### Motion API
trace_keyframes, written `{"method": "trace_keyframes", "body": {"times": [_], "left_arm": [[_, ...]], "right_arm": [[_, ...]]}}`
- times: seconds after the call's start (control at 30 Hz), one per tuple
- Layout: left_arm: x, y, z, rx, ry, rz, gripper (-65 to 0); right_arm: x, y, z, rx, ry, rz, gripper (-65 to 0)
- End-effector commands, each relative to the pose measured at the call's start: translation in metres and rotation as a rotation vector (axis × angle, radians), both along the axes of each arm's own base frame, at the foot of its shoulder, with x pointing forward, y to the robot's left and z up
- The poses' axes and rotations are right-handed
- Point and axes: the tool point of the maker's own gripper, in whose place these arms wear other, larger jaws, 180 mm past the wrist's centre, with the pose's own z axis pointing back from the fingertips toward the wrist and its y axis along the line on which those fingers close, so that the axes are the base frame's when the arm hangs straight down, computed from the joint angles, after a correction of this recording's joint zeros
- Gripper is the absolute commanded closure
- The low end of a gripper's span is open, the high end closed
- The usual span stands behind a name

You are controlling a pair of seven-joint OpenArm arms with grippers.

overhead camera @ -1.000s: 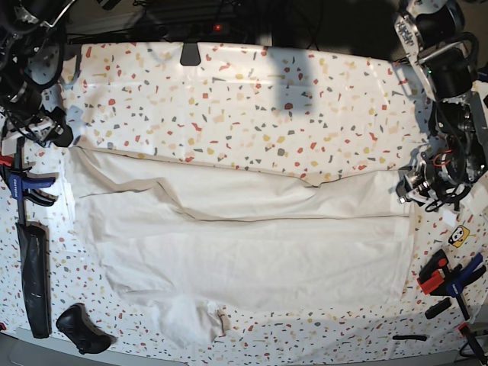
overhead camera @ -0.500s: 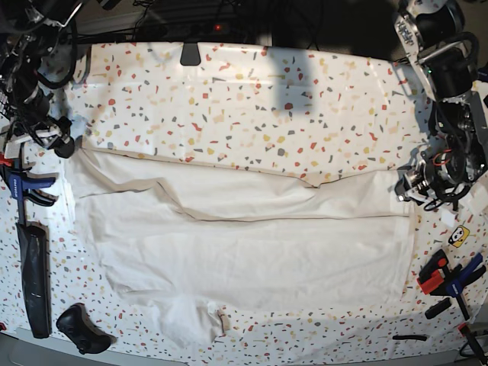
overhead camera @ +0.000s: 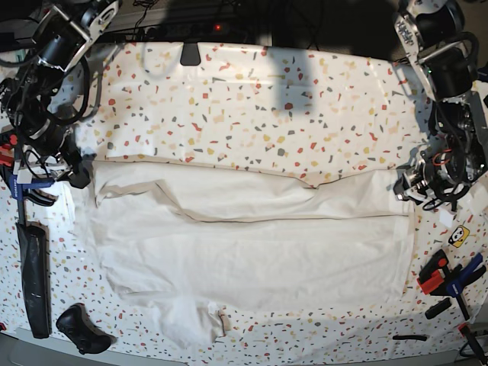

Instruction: Fold the T-shirt properly

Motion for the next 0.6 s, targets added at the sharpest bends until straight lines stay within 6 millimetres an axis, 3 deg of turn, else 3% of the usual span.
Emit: {"method": "trace_keyframes", "body": {"times": [0.0,0.07,0.13,0.2,0.57], "left_arm": [[0.013,0.006,0.017,0.012,-0.052,0.003,-15.4],[0.013,0.006,0.017,0.012,-0.052,0.003,-12.5],[0.013,0.006,0.017,0.012,-0.052,0.003,-1.4],[0.013,0.006,0.017,0.012,-0.051,0.003,0.0],[0.001,0.003,0.009,0.004,0.024,-0.027,0.0]], "right_arm": [[0.009,-0.008,0.015,-0.026,-0.037,0.002,-31.6],[0.009,-0.008,0.015,-0.028,-0.037,0.002,-26.7],[0.009,-0.007,0.014,-0.026,-0.032,0.005,-13.5],[0.007,-0.006,0.012,-0.023,-0.018,0.014,0.0],[-0.01,-0.01,0.005,-0.04,0.102,0.089,0.0]]}}
